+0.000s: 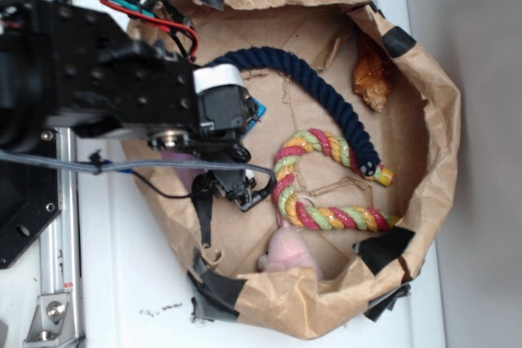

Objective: Grab the blue block.

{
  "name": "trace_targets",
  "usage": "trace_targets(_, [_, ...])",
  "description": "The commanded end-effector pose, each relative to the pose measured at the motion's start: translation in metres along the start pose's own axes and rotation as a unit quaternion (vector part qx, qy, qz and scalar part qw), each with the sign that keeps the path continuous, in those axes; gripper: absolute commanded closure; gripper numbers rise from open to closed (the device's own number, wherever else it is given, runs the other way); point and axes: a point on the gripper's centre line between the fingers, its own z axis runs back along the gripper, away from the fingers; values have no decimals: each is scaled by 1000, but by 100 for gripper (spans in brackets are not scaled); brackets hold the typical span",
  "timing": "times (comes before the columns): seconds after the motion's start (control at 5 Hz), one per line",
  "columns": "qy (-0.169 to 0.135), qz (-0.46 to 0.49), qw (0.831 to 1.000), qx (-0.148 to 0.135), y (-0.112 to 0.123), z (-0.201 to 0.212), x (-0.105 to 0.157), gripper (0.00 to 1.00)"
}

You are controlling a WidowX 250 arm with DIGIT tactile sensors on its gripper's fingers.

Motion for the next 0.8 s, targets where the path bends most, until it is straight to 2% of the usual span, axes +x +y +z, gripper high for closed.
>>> trace_targets(0.0, [-63, -164, 983, 56, 1, 108, 43, 100])
trace_targets(0.2, [-61, -210, 974, 53, -10, 157, 54, 100])
trace_targets(0.4, [-40, -267, 963, 22, -27, 165, 50, 100])
trace_targets(0.6, [-37, -305, 950, -59, -32, 167, 45, 100])
